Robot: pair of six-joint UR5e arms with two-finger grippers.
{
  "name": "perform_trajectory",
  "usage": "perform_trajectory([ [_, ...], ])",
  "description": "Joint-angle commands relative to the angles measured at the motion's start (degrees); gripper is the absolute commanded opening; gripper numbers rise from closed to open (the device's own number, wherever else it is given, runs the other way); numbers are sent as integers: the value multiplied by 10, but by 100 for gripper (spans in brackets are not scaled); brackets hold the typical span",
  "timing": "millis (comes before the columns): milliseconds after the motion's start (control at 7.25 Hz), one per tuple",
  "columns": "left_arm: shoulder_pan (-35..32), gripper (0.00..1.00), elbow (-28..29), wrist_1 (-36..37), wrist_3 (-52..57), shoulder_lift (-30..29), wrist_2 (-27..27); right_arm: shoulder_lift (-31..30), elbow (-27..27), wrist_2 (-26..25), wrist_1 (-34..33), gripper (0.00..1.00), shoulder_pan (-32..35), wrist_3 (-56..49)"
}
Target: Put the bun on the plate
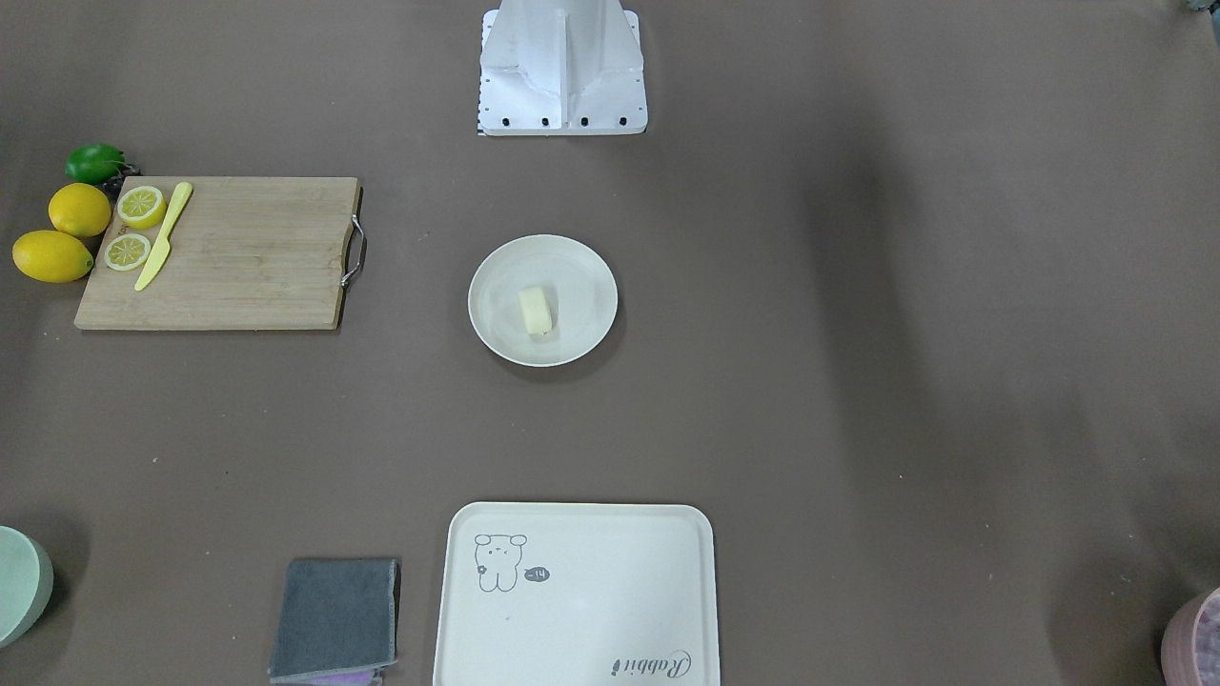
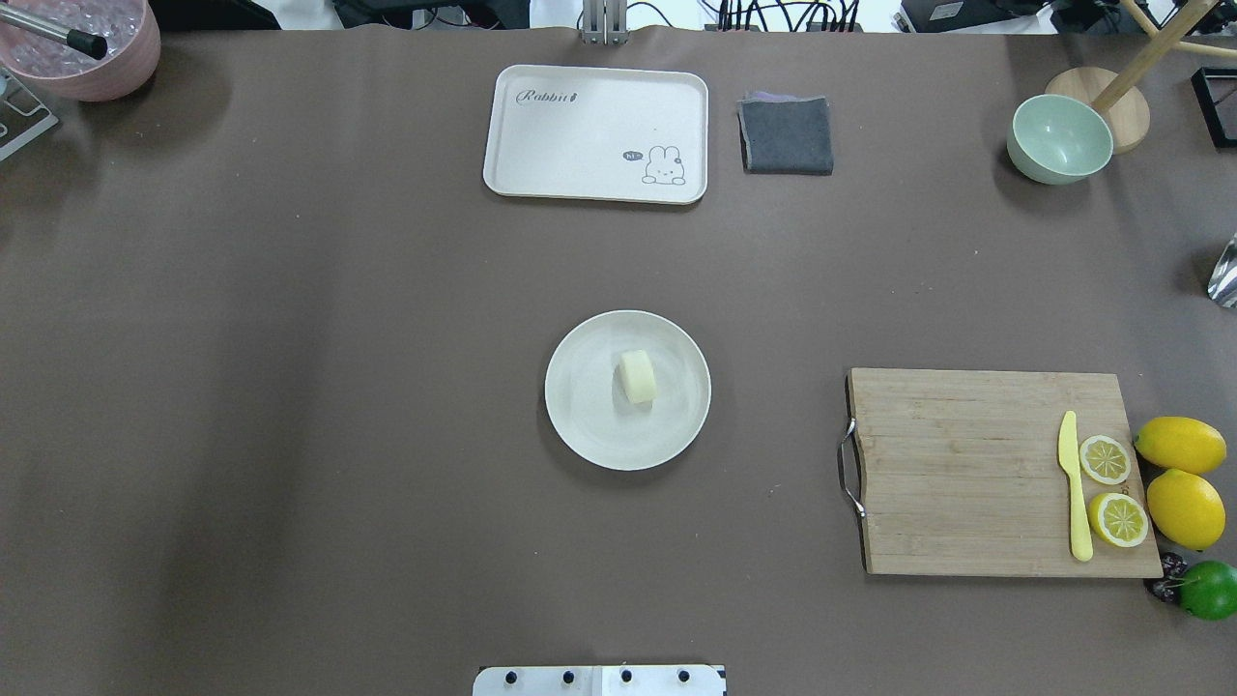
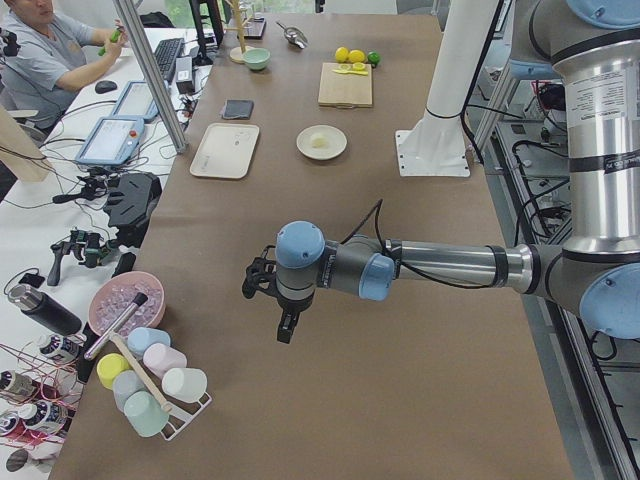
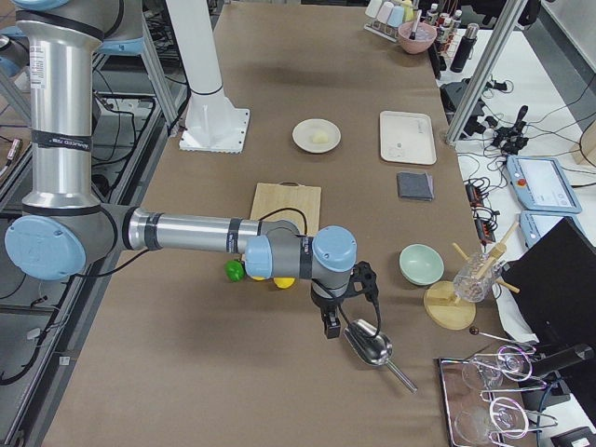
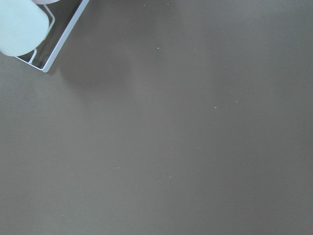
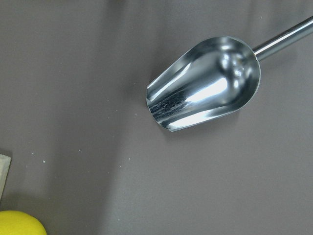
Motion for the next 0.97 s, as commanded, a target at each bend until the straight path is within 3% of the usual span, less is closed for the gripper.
perform_trajectory([
  [0,0,97,0,-2,1,4,0,4,3,-7,-2,100,3,-1],
  [138,-1,97,-7,-2,1,5,-3,7,1,-9,-3,100,3,0],
  [414,-1,97,-7,-3,1,6,-3,69,5,-30,-89,100,11,-1],
  [828,-3,97,-10,-2,1,9,-3,78,-4,-43,-104,100,10,-4],
])
